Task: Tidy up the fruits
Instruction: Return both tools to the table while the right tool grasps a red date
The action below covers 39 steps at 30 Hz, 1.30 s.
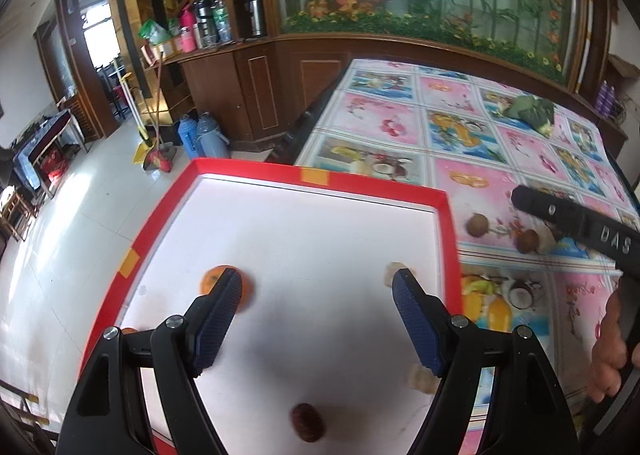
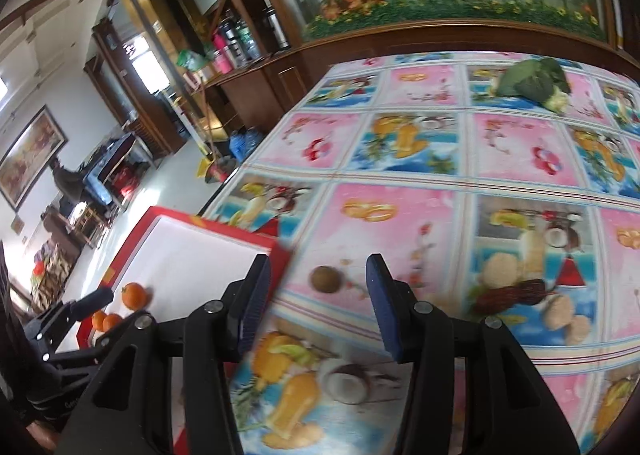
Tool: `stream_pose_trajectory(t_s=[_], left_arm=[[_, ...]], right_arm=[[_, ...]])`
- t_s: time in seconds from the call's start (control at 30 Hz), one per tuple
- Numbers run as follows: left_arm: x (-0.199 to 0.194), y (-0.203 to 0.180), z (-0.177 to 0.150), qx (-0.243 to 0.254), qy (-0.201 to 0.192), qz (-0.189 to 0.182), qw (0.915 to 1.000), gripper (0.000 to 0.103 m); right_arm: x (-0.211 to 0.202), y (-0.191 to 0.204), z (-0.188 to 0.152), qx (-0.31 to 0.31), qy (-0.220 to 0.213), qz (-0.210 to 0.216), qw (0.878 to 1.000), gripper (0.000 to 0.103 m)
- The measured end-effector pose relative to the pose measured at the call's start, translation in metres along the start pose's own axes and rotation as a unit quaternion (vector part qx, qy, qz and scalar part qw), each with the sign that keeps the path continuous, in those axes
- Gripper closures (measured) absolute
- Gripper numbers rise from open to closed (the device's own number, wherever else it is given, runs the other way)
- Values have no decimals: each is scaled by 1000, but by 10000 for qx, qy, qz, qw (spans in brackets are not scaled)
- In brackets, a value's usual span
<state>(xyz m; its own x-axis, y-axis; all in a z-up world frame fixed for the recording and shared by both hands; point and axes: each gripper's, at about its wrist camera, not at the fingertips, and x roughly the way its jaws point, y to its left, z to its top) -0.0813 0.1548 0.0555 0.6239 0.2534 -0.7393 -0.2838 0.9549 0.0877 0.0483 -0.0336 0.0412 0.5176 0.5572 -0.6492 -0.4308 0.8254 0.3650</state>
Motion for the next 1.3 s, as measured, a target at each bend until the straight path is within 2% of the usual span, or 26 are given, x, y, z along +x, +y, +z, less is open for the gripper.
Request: stream_pose_trajectory(t_s=[0.27,0.5,0.83,1.17,1.27,1.3], left_arm=[[-7,-48,-5,514,22,-242,9984,25],[-6,-87,-10,945,30,-422,9946,25],[10,-124,-4,1314,12,-610,9894,25],[25,-137,3,1406,11,-1056,9844,25],[24,-140,3,1443,-7,-1206,9822,25],[24,-140,3,1458,-7,-1229,9817,25]], right_arm=[[-30,-72,9,790,-138,-191,9966,52],[-36,-110,4,1247,194,-251,9917,52],[-12,-123,-10,1747,935,162,9800,52],[4,-119,-9,1785,843,-65,9803,52],[9,-115,-8,1671,773,-143,9828,55],[10,-113,-8,1614,749,-204,9838,59]])
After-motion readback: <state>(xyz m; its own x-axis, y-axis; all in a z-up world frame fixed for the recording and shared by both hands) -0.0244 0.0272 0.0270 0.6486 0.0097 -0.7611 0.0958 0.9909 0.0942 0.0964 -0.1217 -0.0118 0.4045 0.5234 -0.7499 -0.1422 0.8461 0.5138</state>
